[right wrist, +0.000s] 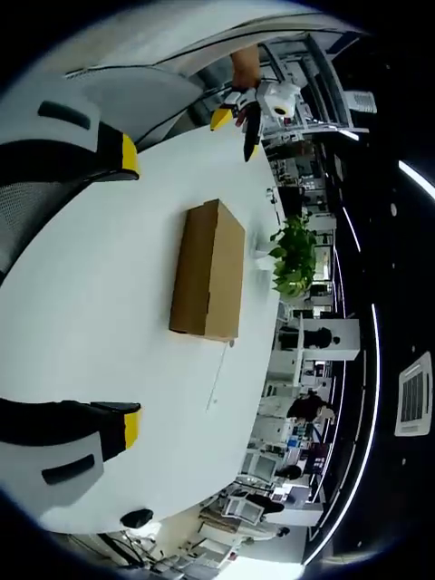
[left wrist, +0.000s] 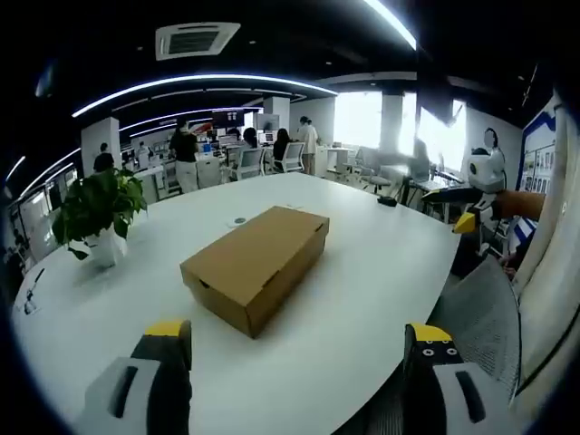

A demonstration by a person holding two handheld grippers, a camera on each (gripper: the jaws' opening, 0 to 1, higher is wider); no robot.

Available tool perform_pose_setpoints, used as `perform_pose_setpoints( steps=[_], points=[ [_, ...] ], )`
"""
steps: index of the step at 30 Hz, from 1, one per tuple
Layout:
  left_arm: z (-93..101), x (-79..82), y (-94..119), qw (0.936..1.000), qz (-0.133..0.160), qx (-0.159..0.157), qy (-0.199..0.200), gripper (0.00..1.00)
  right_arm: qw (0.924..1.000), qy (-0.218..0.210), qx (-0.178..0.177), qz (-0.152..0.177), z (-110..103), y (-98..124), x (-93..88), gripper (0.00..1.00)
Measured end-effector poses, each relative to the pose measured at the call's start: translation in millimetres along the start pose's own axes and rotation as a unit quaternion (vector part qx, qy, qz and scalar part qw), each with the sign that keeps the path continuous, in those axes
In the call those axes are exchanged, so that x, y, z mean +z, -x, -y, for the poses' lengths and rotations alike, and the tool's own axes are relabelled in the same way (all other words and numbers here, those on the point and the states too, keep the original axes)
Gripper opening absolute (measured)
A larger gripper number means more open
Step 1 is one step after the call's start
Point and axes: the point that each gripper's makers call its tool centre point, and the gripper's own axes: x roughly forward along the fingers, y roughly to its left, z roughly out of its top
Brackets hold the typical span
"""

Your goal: Operate the shoe box by opening the lid, removing the specified soft item, and placing it in the target area until the item is outside and the box remains undamaged.

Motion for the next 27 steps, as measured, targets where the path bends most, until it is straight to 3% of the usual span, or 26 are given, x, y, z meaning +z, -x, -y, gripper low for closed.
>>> perform_pose_setpoints(
  steps=[27],
  points=[
    [-2.4, -2.4, -0.7, 1.0000, -0.004, 0.000, -0.001, 0.99, 0.9999, 0.007, 0.008, -0.003, 0.4, -2.4, 4.4, 0.96]
  ],
)
